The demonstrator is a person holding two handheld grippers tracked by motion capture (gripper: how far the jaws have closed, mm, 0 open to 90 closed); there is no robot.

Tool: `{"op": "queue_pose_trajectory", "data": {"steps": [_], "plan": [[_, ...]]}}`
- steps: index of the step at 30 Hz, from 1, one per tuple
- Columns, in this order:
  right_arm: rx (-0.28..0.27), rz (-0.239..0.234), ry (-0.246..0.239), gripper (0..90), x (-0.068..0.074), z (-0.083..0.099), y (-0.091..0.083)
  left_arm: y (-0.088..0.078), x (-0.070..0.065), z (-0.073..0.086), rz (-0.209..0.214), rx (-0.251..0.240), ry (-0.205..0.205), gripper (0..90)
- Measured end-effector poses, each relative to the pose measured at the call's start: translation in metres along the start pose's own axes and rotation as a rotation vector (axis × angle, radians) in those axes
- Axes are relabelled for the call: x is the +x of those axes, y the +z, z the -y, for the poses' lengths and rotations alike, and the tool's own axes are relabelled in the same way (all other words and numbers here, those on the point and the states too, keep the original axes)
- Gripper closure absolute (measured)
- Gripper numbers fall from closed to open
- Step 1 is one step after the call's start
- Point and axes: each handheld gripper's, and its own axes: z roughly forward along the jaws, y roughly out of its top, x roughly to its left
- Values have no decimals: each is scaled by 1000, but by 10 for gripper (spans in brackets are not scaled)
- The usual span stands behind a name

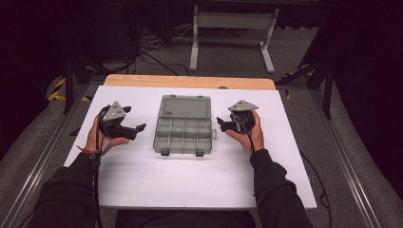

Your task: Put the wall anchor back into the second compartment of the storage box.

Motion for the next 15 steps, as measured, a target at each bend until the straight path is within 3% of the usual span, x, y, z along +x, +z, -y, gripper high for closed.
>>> {"op": "queue_pose_trajectory", "data": {"steps": [4,6,7,10,11,15], "plan": [[0,-2,4,230,-5,-8,5,8,10,-4,-24,15,-13,135],[0,5,-49,239,-5,-13,7,14,14,-6,-33,27,-12,136],[29,-9,-35,220,-5,-16,11,17,16,-8,-33,32,-11,139],[30,-25,-33,232,-5,-24,17,24,22,-14,-27,53,-23,138],[34,-23,-28,244,-7,-28,19,28,25,-18,-38,80,2,139],[40,-1,-28,279,-14,-39,28,39,36,-26,1,92,-16,164]]}}
